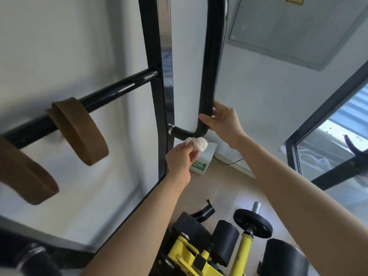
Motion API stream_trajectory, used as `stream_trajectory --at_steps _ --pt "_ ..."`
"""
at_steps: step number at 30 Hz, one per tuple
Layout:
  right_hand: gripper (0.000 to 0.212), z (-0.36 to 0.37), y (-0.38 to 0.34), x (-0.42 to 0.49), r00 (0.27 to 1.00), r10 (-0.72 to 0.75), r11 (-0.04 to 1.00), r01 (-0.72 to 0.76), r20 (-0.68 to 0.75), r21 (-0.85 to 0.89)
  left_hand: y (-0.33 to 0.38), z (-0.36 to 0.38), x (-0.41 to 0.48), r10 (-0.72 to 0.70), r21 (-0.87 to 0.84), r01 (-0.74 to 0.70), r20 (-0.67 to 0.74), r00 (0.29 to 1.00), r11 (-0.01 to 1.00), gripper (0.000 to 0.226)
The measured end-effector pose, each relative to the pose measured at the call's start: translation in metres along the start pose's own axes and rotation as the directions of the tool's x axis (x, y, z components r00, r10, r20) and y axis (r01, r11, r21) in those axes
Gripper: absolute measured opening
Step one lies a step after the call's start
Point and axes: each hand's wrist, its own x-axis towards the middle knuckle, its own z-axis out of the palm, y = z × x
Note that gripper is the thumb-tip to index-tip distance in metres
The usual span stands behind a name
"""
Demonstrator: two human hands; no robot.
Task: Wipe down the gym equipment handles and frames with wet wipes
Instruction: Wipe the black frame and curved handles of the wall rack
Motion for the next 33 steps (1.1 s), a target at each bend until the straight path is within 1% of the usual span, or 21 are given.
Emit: stream_trajectory --at_steps 2,3,5,7,8,9,10,11,14,15,16,18,19,21,24,27,28,30,32,33 --pt "0.052 -0.002 0.001 0.001 1.000 0.009 1.000 -0.009 0.015 0.024 0.010 -0.011 0.003 0.150 0.054 -0.145 -0.088 0.985 0.988 0.020" --pt "0.053 -0.002 0.003 0.002 1.000 0.014 0.999 -0.014 0.019 0.035 0.015 -0.016 0.008 0.258 0.155 -0.237 -0.131 0.957 0.959 0.026" --pt "0.051 -0.003 0.006 0.003 1.000 0.014 0.999 -0.015 0.027 0.038 0.025 -0.018 0.020 0.450 0.378 -0.369 -0.152 0.880 0.849 0.030" --pt "0.049 -0.003 0.008 0.005 0.999 0.009 0.999 -0.010 0.038 0.038 0.034 -0.014 0.031 0.551 0.572 -0.408 -0.093 0.829 0.711 0.027" --pt "0.048 -0.003 0.010 0.005 0.999 0.006 0.999 -0.008 0.043 0.039 0.036 -0.012 0.038 0.584 0.676 -0.416 -0.025 0.811 0.608 0.026" --pt "0.048 -0.004 0.010 0.006 0.999 0.004 0.999 -0.005 0.049 0.039 0.038 -0.011 0.044 0.599 0.746 -0.424 0.042 0.800 0.514 0.025" --pt "0.048 -0.005 0.010 0.006 0.998 0.005 0.999 -0.007 0.055 0.036 0.039 -0.009 0.050 0.606 0.781 -0.436 0.094 0.790 0.446 0.024" --pt "0.047 -0.005 0.011 0.007 0.998 0.007 0.999 -0.009 0.059 0.035 0.040 -0.006 0.051 0.596 0.807 -0.441 0.141 0.790 0.393 0.024" --pt "0.043 -0.005 0.012 0.005 0.999 0.003 0.999 -0.004 0.053 0.033 0.035 0.005 0.055 0.530 0.863 -0.469 0.312 0.788 0.189 0.026" --pt "0.042 -0.005 0.011 0.004 0.999 -0.001 1.000 0.000 0.048 0.029 0.032 0.007 0.053 0.506 0.867 -0.463 0.320 0.801 0.185 0.027" --pt "0.043 -0.005 0.010 0.003 0.999 -0.002 1.000 0.001 0.044 0.023 0.031 0.007 0.050 0.475 0.852 -0.462 0.310 0.824 0.245 0.026" --pt "0.045 -0.004 0.010 0.004 0.999 0.008 1.000 -0.009 0.038 0.019 0.030 0.001 0.044 0.421 0.778 -0.463 0.283 0.862 0.425 0.019" --pt "0.047 -0.004 0.010 0.004 0.999 0.017 1.000 -0.018 0.040 0.021 0.031 -0.004 0.038 0.399 0.740 -0.462 0.282 0.873 0.489 0.016" --pt "0.051 -0.003 0.010 0.003 0.999 0.035 0.999 -0.036 0.042 0.019 0.029 -0.012 0.025 0.348 0.684 -0.462 0.311 0.885 0.565 0.015" --pt "0.051 0.001 0.007 -0.001 0.998 0.054 0.998 -0.053 0.027 -0.020 0.011 -0.025 -0.002 0.248 0.556 -0.406 0.338 0.908 0.726 0.014" --pt "0.051 0.006 0.001 -0.013 0.998 0.057 0.995 -0.057 0.005 -0.081 -0.012 -0.047 -0.036 0.206 0.395 -0.296 0.255 0.945 0.870 0.014" --pt "0.051 0.008 0.000 -0.022 0.998 0.067 0.995 -0.067 -0.004 -0.070 -0.018 -0.056 -0.047 0.196 0.322 -0.262 0.225 0.955 0.910 0.016" --pt "0.050 0.013 0.003 -0.049 0.995 0.096 0.995 -0.096 -0.033 -0.016 -0.022 -0.075 -0.073 0.180 0.223 -0.221 0.190 0.965 0.949 0.018" --pt "0.043 0.019 0.006 -0.088 0.993 0.103 0.994 -0.105 -0.054 -0.033 -0.022 -0.094 -0.097 0.170 0.190 -0.204 0.181 0.969 0.960 0.023" --pt "0.041 0.021 0.007 -0.112 0.995 0.102 0.994 -0.103 -0.023 -0.044 -0.023 -0.103 -0.110 0.165 0.185 -0.198 0.178 0.970 0.963 0.026"
